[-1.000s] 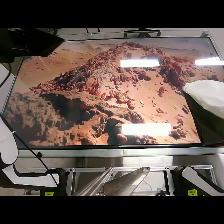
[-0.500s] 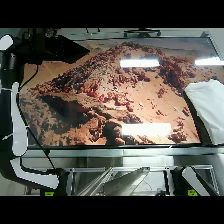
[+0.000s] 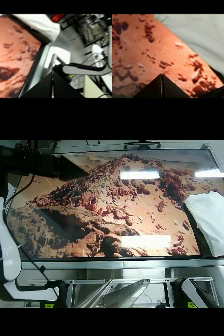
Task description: Fold the shirts.
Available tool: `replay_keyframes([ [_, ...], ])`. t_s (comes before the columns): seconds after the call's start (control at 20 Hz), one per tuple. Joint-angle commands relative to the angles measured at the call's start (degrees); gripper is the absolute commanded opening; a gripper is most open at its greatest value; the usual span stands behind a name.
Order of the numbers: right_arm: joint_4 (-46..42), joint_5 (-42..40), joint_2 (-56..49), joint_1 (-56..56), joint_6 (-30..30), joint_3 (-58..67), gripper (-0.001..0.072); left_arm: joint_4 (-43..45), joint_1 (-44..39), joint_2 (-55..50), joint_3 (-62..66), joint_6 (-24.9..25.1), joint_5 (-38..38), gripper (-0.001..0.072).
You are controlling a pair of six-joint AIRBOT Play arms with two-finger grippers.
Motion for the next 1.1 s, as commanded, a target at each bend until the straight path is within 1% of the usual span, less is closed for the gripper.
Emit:
replay_keyframes([
  [0.0, 4.15, -4.13, 4.68, 9.25, -3.63, -6.14, 0.0017, 18.12, -2.38, 11.39, -14.21, 1.14, 5.75, 0.0002],
  [0.05, 4.09, -7.26, 7.45, 12.66, -4.72, -10.99, 0.0017, 17.97, -3.48, 15.45, -21.44, 2.6, 9.07, 0.0019],
  [0.1, 4.09, -10.05, 10.47, 15.98, -5.84, -16.61, 0.0017, 18.18, -4.66, 18.95, -28.26, 4.07, 11.69, 0.0019],
  [0.15, 4.09, -12.55, 13.75, 19.41, -6.4, -23.19, 0.0018, 18.21, -5.9, 22.36, -35.89, 4.81, 14.21, 0.0019],
  [0.25, 3.93, -17.05, 18.67, 24.68, -10.05, -35.63, 0.0019, 18.21, -7.74, 27.78, -49.51, 5.66, 18.64, 0.0019],
  [0.35, 3.96, -18.71, 19.5, 26.8, -10.8, -42.62, 0.0018, 18.08, -7.96, 30.99, -59.12, 5.66, 22.32, 0.0019],
  [0.4, 3.91, -18.69, 19.02, 26.97, -10.82, -43.5, 0.0018, 18.14, -7.93, 31.8, -61.79, 5.66, 23.02, 0.002],
  [0.55, 4.11, -17.42, 18.38, 26.95, -11.8, -43.5, 0.0028, 18.08, -7.96, 32.94, -64.89, 5.66, 23.17, 0.002],
  [0.7, 4.22, -7.89, 18.38, 26.97, -10.29, -43.52, 0.0021, 18.08, -7.96, 32.92, -64.87, 5.66, 23.26, 0.0018],
  [0.75, 4.22, -6.56, 18.36, 26.97, -10.29, -43.52, 0.0021, 18.1, -7.96, 32.92, -64.87, 5.66, 23.23, 0.0018],
  [1.05, 4.33, -6.58, 18.36, 26.97, -10.32, -43.52, 0.0021, 18.08, -7.96, 32.89, -64.87, 5.6, 25.66, 0.0017],
])
